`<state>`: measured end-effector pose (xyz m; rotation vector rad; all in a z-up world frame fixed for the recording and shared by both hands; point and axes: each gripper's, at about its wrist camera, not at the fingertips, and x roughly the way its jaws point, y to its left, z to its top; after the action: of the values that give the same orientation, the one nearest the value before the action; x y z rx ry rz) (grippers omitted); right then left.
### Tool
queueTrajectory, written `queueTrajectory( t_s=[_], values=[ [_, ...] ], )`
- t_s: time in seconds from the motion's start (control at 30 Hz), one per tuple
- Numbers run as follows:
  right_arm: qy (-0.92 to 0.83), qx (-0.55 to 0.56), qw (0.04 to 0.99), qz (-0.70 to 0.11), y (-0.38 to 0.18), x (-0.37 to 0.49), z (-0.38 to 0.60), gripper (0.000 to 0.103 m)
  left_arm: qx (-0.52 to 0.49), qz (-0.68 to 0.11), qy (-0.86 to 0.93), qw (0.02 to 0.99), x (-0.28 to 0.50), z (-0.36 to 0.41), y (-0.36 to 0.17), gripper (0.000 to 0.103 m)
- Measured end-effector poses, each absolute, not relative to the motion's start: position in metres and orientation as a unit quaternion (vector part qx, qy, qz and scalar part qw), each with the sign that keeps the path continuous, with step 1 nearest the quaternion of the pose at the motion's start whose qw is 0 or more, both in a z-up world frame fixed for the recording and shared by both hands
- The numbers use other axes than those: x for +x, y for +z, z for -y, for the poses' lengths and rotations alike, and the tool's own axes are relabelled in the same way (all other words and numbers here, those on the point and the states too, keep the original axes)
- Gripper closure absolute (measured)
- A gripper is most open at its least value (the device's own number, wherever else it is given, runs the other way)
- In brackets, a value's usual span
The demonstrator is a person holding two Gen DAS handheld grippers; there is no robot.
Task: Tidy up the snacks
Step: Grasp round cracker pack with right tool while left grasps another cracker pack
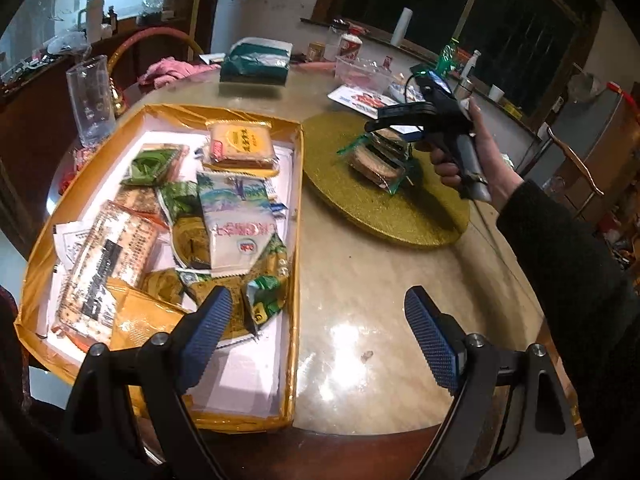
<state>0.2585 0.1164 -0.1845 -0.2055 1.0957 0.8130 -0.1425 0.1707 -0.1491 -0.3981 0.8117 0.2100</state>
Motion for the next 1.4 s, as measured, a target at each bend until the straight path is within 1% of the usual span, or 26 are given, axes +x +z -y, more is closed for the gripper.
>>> queueTrajectory(
  t_s=[0.23, 0.37, 0.43, 0.5, 0.6, 0.73, 0.87, 1.1, 1.3, 1.4],
  values=[
    [0.378, -0.092, 0.776, -0.497, -0.186, 0.226, -0.070, 0.019, -0.189, -0.383, 0.096, 0.899, -0.144, -0.164, -0.147, 0.015],
    [0.351, -0.097, 0.788, -0.496, -0.187, 0.227, -0.078, 0.019, -0.186, -0.386, 0.099, 0.898, -0.145, -0.157, -0.145, 0.015],
    [0.329, -0.136, 0.798, -0.487, -0.191, 0.222, -0.090, 0.019, -0.185, -0.381, 0.100, 0.900, -0.149, -0.154, -0.142, 0.015],
    [0.304, -0.142, 0.807, -0.486, -0.192, 0.216, -0.085, 0.020, -0.181, -0.381, 0.100, 0.901, -0.149, -0.151, -0.139, 0.015],
    [0.274, -0.128, 0.818, -0.489, -0.195, 0.205, -0.062, 0.021, -0.177, -0.395, 0.098, 0.896, -0.141, -0.145, -0.139, 0.015],
    [0.231, -0.101, 0.833, -0.493, -0.199, 0.168, -0.008, 0.022, -0.193, -0.409, 0.095, 0.887, -0.120, -0.141, -0.141, 0.015],
    [0.212, -0.089, 0.843, -0.486, -0.202, 0.108, 0.040, 0.022, -0.202, -0.438, 0.092, 0.871, -0.076, -0.136, -0.149, 0.015],
    [0.210, -0.077, 0.858, -0.462, -0.203, 0.029, 0.076, 0.022, -0.232, -0.461, 0.135, 0.846, 0.020, -0.145, -0.169, 0.015],
    [0.212, -0.022, 0.876, -0.433, -0.204, 0.022, 0.097, 0.022, -0.271, -0.489, 0.188, 0.808, 0.095, -0.172, -0.192, 0.015],
    [0.206, -0.021, 0.881, -0.426, -0.206, 0.018, 0.096, 0.022, -0.284, -0.496, 0.217, 0.791, 0.123, -0.178, -0.203, 0.015]
  ],
)
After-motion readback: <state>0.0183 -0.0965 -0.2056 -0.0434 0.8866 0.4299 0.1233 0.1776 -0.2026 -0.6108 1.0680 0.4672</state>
